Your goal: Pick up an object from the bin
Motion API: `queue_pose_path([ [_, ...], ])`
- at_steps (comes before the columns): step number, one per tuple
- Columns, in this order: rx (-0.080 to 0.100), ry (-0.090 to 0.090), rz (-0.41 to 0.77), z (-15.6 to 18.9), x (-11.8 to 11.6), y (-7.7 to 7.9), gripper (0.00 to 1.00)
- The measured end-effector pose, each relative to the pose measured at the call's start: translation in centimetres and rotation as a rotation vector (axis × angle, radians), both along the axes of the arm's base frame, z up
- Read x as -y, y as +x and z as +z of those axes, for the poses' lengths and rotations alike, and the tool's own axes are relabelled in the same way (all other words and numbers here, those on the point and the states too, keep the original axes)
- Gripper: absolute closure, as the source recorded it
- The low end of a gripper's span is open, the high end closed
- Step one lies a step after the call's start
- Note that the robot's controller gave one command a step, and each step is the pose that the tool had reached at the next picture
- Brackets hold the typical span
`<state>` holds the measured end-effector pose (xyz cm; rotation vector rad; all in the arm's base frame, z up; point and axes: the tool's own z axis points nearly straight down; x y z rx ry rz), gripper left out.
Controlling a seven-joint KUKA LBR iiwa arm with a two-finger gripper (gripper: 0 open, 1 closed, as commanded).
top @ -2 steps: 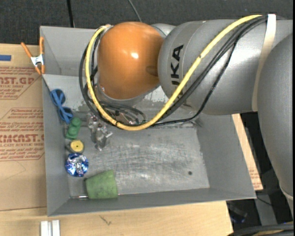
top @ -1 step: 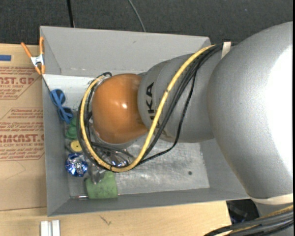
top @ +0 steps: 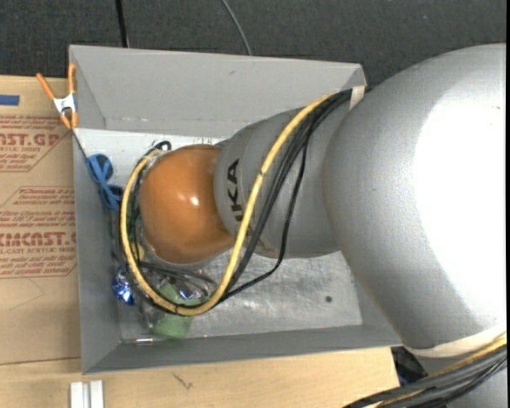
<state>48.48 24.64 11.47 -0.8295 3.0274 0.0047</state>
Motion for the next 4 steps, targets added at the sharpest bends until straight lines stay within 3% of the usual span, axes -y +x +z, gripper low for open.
queue_pose_path([
  [1,-0.001,-0.002,-0.002,0.0,0.1,0.0,0.0],
  [2,0.002,0.007,-0.117,-3.0,2.7,3.5,0.0],
  [3,0.023,0.016,-0.118,-2.6,2.5,4.0,1.0],
  [4,0.009,0.0,0.198,13.6,3.4,4.1,1.0],
])
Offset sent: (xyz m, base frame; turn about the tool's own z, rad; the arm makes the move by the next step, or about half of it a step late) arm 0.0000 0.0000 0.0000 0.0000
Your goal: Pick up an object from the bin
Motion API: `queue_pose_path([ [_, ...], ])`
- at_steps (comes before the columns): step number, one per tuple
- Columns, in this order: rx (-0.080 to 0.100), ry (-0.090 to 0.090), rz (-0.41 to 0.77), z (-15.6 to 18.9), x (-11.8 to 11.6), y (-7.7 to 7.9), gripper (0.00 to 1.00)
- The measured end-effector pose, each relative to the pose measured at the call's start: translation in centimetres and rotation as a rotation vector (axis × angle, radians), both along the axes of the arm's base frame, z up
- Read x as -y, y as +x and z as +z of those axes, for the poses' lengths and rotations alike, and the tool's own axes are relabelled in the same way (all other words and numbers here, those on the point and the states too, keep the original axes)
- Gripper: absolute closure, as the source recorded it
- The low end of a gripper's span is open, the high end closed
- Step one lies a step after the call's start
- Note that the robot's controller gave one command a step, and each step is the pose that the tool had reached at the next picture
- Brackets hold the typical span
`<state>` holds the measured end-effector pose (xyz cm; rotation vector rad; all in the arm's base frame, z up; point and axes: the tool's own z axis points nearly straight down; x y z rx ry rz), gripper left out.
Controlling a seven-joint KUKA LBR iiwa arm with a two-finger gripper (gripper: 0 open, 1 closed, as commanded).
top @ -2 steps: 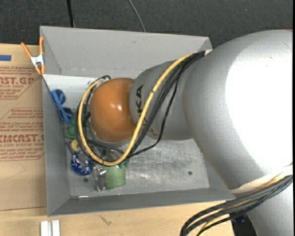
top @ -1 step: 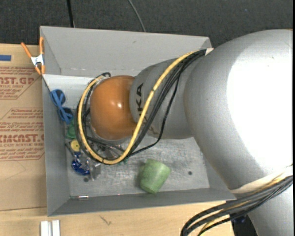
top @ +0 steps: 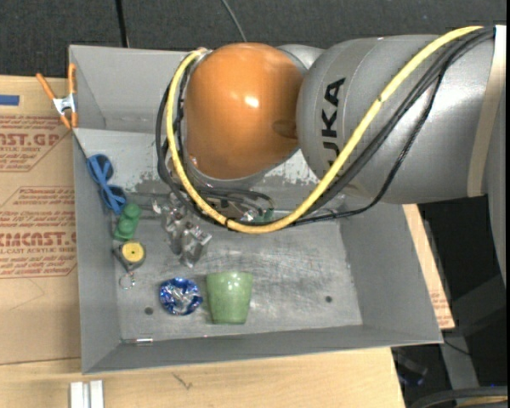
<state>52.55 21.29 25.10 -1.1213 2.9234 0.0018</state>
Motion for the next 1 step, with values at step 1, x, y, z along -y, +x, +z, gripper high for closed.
queue_pose_path([
  [1,-0.016,-0.007,-0.126,-9.65,4.82,-1.7,1.0],
])
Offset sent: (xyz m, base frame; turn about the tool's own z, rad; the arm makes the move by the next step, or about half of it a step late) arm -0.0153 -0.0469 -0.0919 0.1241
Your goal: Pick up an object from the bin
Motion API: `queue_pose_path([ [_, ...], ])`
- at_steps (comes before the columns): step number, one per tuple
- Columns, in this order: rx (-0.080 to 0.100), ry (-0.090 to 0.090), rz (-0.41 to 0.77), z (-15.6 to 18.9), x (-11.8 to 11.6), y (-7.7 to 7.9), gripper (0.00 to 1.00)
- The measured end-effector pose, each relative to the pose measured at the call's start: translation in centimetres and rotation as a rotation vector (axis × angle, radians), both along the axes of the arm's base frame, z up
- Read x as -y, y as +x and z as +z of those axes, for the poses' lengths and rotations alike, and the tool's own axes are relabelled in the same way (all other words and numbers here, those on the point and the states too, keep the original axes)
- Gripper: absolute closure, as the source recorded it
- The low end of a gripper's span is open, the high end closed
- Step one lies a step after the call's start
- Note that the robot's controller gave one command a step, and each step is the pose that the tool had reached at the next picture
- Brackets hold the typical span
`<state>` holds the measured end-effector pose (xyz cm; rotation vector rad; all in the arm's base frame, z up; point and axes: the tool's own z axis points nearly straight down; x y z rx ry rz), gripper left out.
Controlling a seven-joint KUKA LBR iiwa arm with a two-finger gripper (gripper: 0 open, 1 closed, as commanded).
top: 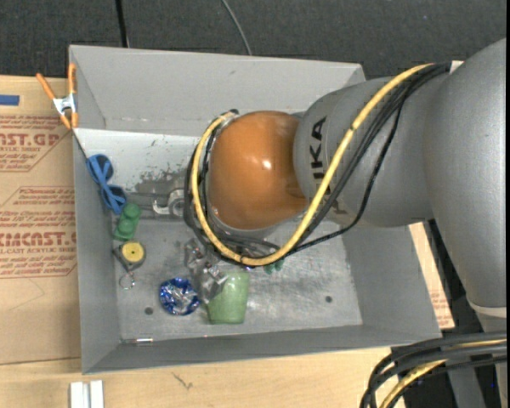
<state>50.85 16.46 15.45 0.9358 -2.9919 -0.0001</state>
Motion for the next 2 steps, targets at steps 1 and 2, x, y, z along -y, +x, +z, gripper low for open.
queue_pose_path([
  [1,0.008,0.004,0.002,0.4,-0.2,0.2,0.0],
  [2,0.013,0.008,0.255,-8.3,-1.0,0.5,0.0],
])
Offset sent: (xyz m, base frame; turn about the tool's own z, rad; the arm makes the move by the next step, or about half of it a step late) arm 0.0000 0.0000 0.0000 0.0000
